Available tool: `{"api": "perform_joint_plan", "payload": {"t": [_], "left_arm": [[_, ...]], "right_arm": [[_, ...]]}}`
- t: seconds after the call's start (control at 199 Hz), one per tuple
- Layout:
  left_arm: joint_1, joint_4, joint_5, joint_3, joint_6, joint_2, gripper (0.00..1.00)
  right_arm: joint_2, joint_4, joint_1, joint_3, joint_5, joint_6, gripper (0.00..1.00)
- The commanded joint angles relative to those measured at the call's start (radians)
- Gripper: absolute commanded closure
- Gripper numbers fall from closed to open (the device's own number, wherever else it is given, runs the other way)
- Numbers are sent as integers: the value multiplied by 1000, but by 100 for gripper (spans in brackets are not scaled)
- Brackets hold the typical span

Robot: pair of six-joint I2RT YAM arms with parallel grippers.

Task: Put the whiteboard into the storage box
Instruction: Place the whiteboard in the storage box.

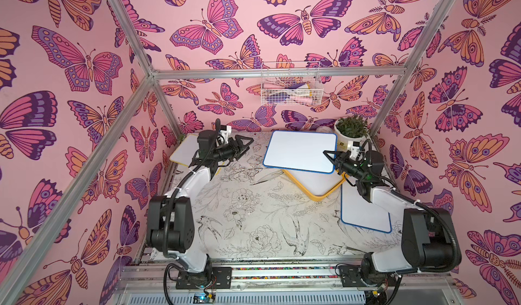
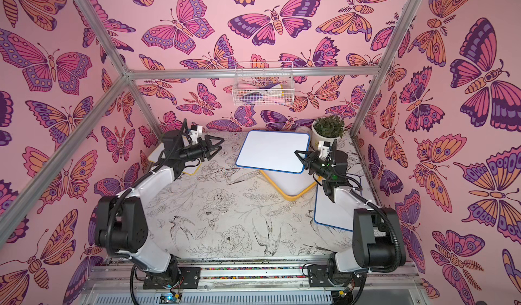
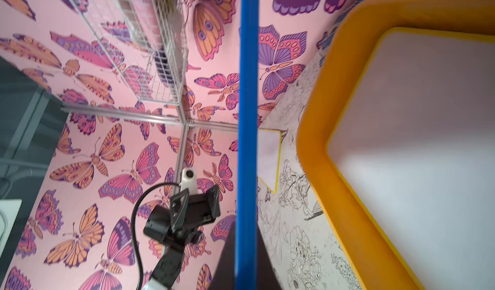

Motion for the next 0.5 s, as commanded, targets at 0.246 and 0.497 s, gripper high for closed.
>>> {"api": "perform_joint_plan", "payload": {"t": [0.246,0.497], "left_arm": [[-52,-530,-451,-41,303,-168,18],[-69,-533,-519,-72,298,-157,12]], "right_arm": [[-293,-60,8,-161,456,94,100],[-432,-224,18,-179,601,66,100]]}}
